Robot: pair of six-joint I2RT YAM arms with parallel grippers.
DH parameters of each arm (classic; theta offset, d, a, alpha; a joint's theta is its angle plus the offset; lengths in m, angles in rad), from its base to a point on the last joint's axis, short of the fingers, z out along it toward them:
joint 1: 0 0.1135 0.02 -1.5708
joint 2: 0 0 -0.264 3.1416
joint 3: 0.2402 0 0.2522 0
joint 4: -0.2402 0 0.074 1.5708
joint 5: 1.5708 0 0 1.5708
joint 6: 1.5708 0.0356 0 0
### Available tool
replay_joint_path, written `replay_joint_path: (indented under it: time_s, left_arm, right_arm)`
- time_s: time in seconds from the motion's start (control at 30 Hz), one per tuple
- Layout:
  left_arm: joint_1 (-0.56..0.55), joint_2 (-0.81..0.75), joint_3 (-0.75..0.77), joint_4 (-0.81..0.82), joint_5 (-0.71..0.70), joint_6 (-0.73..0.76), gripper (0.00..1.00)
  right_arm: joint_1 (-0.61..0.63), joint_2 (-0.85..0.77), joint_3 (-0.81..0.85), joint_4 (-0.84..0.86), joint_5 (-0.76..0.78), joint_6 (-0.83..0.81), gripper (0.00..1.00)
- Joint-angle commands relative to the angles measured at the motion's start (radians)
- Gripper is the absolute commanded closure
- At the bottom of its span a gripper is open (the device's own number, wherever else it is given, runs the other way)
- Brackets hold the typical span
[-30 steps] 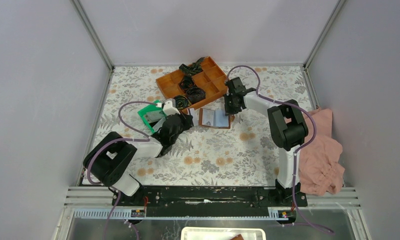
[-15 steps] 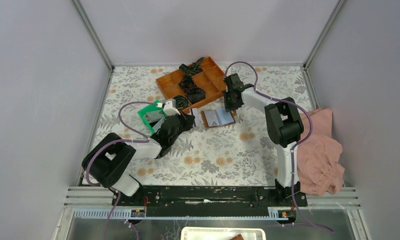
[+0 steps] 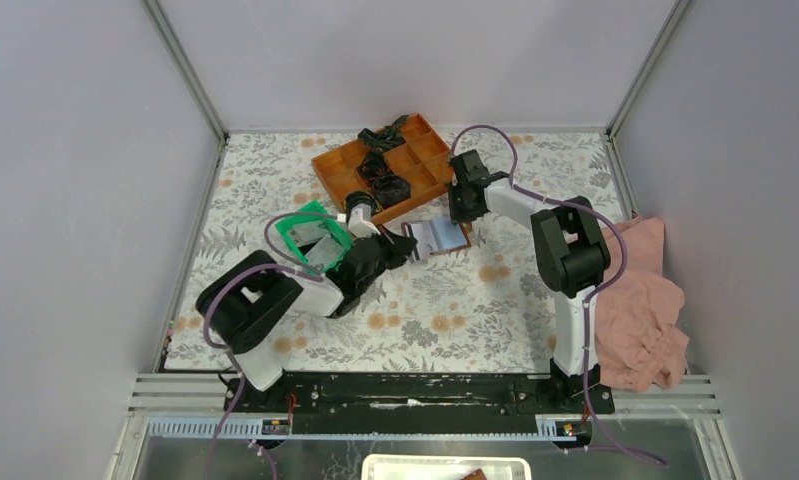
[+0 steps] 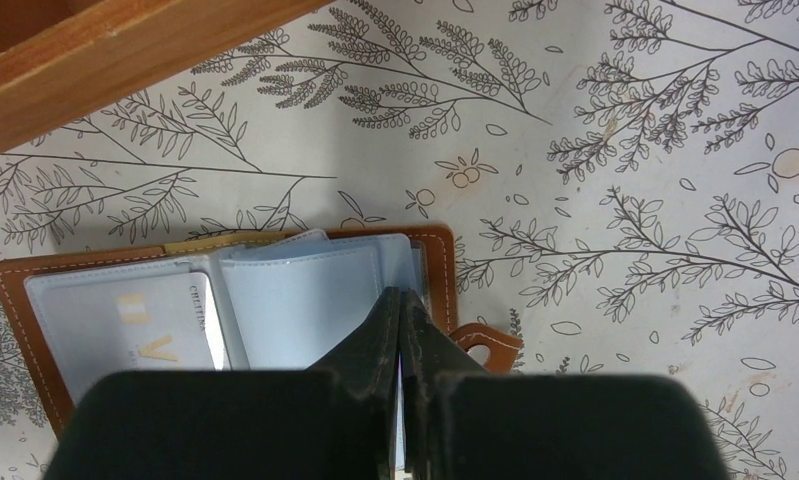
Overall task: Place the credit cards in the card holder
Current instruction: Insert the credit card into the card holder.
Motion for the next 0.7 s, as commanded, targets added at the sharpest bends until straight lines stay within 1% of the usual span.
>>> replay_joint_path:
  time_s: [0.0, 0.13, 0.4, 0.67]
  left_arm:
    - [-0.031, 0.099, 0.053, 0.141, -0.029, -0.12, 1.0]
    - [-0.031, 0.166, 0.098, 0.156, -0.04, -0.169, 1.0]
    - [-0.031, 0.22, 0.18, 0.053, -0.087, -0.186, 1.0]
    - [-0.028, 0.256, 0.223, -0.021, -0.123, -0.203, 1.0]
  right_arm:
    - [-0.008, -0.026, -0.042, -0.04, -0.002, -0.005, 0.97]
    - [-0.008, -0.028, -0.056, -0.029, -0.019, -0.001, 0.97]
    - [-0.009, -0.026, -0.067, -0.015, -0.042, 0.006, 0.97]
    - [-0.009, -0.026, -0.069, -0.011, -0.053, 0.009, 0.97]
